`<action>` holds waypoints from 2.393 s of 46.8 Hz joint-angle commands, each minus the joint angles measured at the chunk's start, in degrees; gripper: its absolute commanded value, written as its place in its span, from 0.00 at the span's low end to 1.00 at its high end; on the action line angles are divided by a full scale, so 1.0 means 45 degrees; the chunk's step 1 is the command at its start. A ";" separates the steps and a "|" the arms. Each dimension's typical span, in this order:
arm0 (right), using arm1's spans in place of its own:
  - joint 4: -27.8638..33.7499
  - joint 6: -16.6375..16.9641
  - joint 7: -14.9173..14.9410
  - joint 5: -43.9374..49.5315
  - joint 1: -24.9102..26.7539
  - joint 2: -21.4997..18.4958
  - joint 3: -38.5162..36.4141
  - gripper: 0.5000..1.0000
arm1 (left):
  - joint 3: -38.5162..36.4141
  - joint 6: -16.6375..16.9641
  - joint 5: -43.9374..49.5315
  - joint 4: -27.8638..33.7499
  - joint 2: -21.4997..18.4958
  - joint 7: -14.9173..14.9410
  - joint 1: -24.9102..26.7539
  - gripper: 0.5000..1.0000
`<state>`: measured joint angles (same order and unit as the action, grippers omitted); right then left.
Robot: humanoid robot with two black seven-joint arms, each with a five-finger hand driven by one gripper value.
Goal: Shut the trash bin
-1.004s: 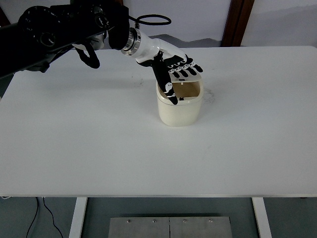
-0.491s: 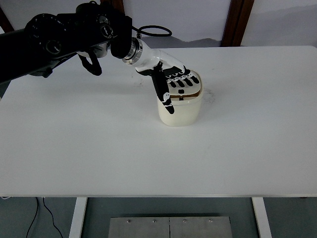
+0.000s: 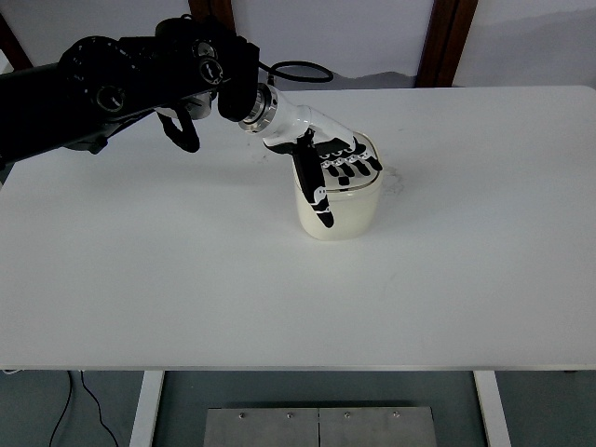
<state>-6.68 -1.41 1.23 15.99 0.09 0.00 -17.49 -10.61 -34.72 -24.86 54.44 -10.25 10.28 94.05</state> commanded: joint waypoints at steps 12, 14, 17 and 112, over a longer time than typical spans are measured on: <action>0.0000 0.0000 0.0001 0.0000 -0.0001 0.0000 0.0000 0.98 | -0.0024 0.0001 0.0018 0.0012 0.0071 0.0001 -0.0061 1.00; 0.0000 0.0000 0.0001 0.0000 -0.0001 0.0000 0.0000 0.98 | -0.0063 0.0001 0.0018 0.0012 0.0071 0.0001 -0.0081 1.00; 0.0000 0.0000 0.0001 0.0000 -0.0001 0.0000 0.0000 0.98 | -0.0161 0.0001 0.0018 0.0012 0.0071 0.0001 -0.0081 1.00; 0.0000 0.0000 0.0001 0.0000 -0.0001 0.0000 0.0000 0.98 | 0.9544 0.4923 0.8201 -0.3913 -0.4597 -0.5878 -0.9513 1.00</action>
<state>-6.68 -1.40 1.23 16.00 0.10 0.00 -17.49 29.66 -11.98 11.53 37.74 -31.17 -16.19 53.46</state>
